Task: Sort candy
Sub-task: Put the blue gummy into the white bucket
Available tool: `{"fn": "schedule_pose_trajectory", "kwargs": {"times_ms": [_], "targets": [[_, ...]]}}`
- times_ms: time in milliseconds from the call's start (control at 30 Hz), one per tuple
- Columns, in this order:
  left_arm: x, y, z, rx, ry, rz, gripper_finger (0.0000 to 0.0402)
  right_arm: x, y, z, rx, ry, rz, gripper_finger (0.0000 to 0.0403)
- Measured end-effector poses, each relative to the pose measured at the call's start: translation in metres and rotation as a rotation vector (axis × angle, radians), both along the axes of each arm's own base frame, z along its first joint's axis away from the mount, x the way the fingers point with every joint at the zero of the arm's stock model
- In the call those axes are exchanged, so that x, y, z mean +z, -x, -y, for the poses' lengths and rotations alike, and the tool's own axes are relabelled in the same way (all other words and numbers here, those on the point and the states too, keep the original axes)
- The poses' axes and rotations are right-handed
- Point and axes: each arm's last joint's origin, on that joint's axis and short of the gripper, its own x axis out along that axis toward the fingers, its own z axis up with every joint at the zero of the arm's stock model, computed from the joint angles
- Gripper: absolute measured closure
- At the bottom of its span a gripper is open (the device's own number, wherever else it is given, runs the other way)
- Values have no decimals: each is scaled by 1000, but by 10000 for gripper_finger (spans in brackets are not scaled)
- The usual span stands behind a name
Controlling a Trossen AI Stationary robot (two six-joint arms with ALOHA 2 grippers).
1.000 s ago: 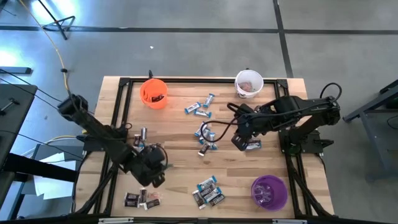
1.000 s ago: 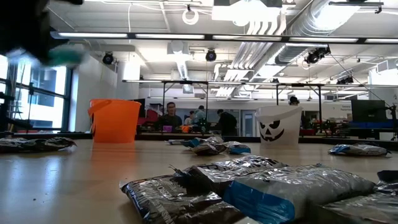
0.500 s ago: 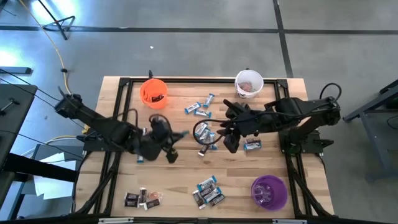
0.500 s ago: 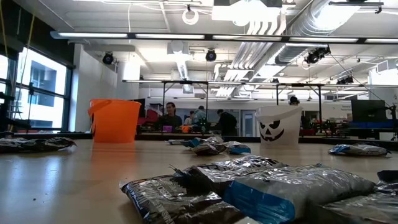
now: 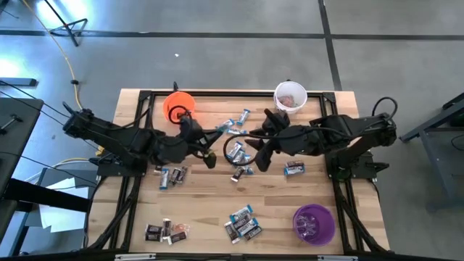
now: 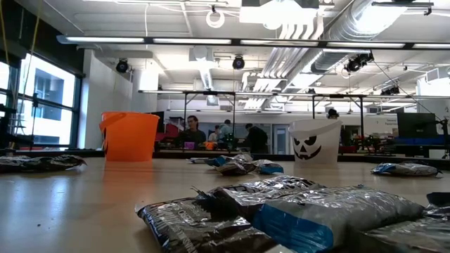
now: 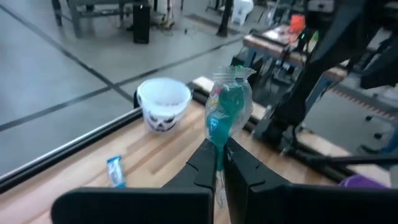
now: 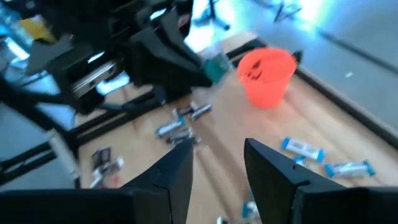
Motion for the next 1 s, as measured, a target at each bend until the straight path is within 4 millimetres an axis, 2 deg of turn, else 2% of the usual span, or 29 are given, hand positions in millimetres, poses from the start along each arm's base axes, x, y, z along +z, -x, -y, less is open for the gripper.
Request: {"fn": "schedule_pose_trajectory", "kwargs": {"times_ms": [267, 467, 1000], "targets": [[8, -4, 1, -3, -14, 75, 401, -12, -20, -3, -98, 142, -10, 265], [9, -4, 1, 1, 0, 85, 401, -7, -33, -6, -90, 177, 80, 265], [11, -8, 14, -27, -21, 132, 401, -2, -47, 2, -61, 152, 165, 265]]}}
